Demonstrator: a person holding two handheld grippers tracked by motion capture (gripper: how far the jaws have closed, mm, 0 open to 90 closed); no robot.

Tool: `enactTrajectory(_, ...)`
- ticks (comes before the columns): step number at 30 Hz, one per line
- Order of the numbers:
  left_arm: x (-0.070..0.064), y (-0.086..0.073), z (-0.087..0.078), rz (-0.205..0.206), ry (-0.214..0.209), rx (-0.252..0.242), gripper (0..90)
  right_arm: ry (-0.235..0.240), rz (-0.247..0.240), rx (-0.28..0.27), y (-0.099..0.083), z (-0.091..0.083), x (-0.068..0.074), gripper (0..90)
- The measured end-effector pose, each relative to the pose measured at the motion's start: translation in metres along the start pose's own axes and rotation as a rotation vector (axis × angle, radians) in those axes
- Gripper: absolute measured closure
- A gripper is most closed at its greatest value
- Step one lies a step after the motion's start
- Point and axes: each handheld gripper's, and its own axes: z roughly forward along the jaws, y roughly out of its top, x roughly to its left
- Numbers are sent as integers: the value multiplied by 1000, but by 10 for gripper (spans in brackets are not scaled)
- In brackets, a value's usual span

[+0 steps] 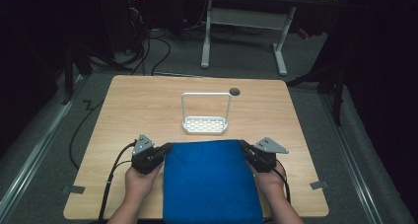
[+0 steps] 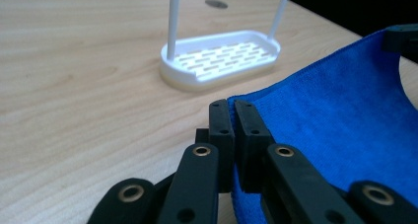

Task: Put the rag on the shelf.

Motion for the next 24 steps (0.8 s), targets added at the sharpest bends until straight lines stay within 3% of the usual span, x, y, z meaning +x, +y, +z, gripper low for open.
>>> enactTrajectory(6, -7, 15, -15, 14, -1, -77, 871, -6, -14, -49, 10, -12, 3, 879)
enactTrajectory(11, -12, 25, -24, 30, -3, -111, 872, -14, -37, -121, 26, -26, 8, 881)
enactTrajectory(17, -14, 40, -38, 58, 19, -160, 874, -12, -57, -149, 36, -30, 12, 882)
enactTrajectory(18, -13, 44, -44, 51, 25, -186, 874, -12, -57, -161, 39, -30, 13, 883)
enactTrajectory(24, -9, 54, -55, 52, 40, -217, 875, -22, -54, -185, 49, -31, 16, 882)
